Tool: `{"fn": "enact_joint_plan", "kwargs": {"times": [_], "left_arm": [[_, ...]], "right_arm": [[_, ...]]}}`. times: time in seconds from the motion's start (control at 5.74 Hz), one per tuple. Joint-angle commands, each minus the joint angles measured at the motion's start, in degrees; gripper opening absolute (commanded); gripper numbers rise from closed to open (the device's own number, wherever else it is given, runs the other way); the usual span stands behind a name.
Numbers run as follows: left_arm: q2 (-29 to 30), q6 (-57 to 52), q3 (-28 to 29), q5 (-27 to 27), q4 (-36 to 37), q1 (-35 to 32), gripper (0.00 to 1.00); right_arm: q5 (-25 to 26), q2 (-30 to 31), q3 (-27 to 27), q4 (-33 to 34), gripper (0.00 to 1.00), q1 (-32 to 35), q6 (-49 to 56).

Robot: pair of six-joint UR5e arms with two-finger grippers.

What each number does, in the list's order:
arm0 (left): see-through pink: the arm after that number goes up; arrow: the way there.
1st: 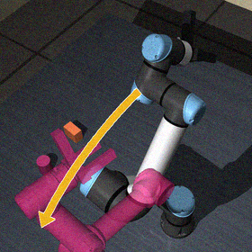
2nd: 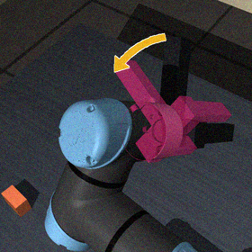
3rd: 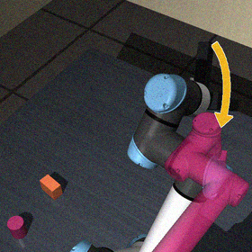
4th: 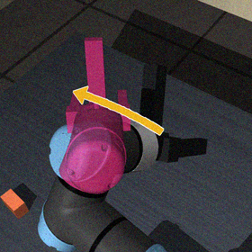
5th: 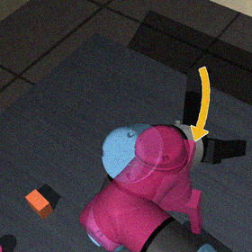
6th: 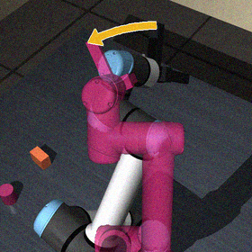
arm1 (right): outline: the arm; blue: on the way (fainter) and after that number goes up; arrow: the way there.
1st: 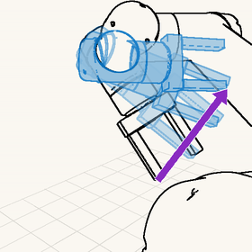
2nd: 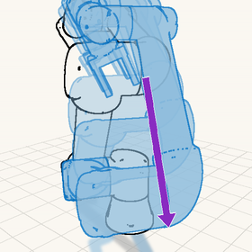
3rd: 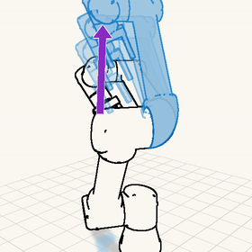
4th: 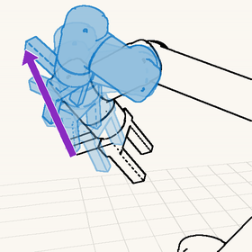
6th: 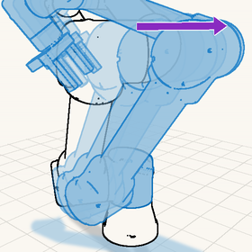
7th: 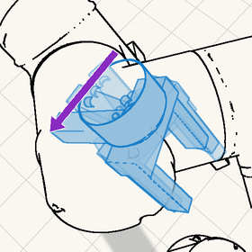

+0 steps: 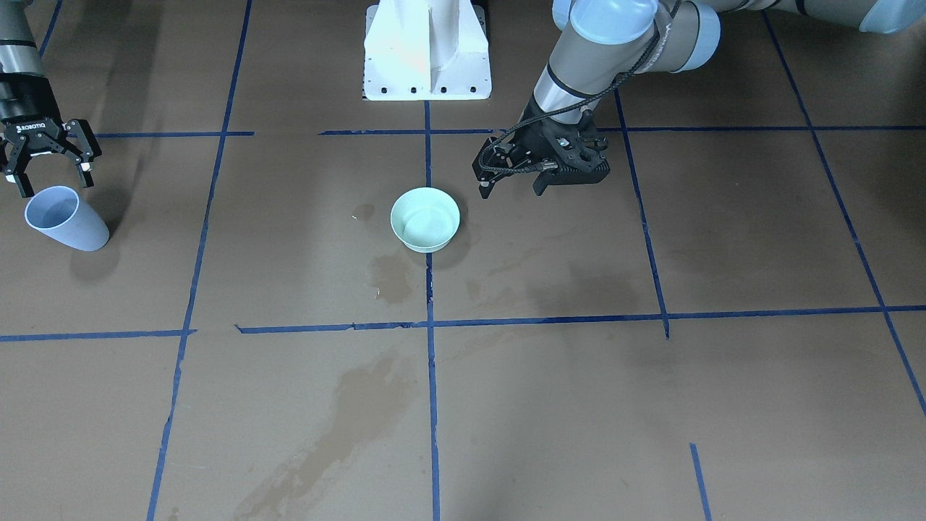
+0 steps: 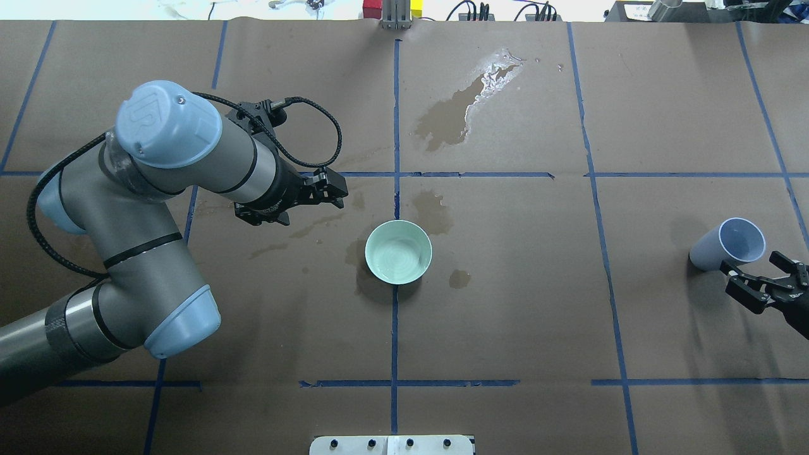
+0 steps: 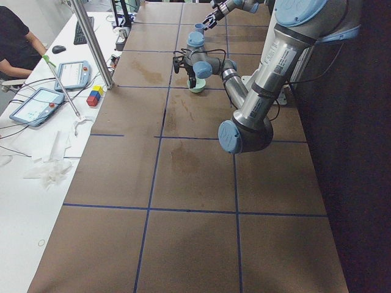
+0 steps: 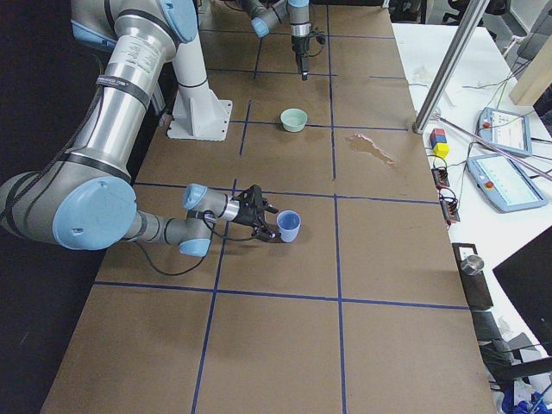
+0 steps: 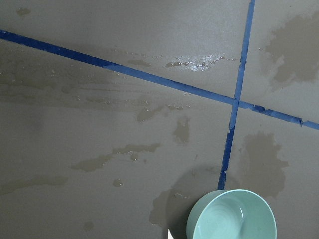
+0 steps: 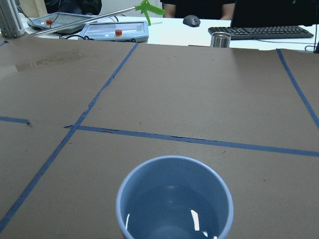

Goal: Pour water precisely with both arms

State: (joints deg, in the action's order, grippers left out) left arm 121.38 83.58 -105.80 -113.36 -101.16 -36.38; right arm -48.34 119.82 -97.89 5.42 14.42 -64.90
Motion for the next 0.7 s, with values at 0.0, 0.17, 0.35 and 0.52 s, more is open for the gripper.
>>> {"fn": "enact_joint_plan", "kwargs": {"times": [0.0, 0.17, 0.35, 0.52], "left_arm": [[0.0, 0.0, 0.1, 0.0, 0.0, 0.0, 1.0], [0.0, 0.0, 0.1, 0.0, 0.0, 0.0, 1.0], [0.0, 0.0, 0.0, 0.0, -0.1, 0.0, 1.0], [0.0, 0.0, 0.0, 0.1, -0.1, 0.0, 1.0]], "right_arm": [[7.8, -0.8, 1.8, 0.6, 1.0, -3.8, -0.2], [11.1, -2.0, 3.8, 0.6, 1.0, -5.4, -0.4], [12.3, -2.5, 4.0, 0.6, 1.0, -6.0, -0.5], [12.9, -3.3, 4.2, 0.2, 1.0, -6.1, -0.8]]}}
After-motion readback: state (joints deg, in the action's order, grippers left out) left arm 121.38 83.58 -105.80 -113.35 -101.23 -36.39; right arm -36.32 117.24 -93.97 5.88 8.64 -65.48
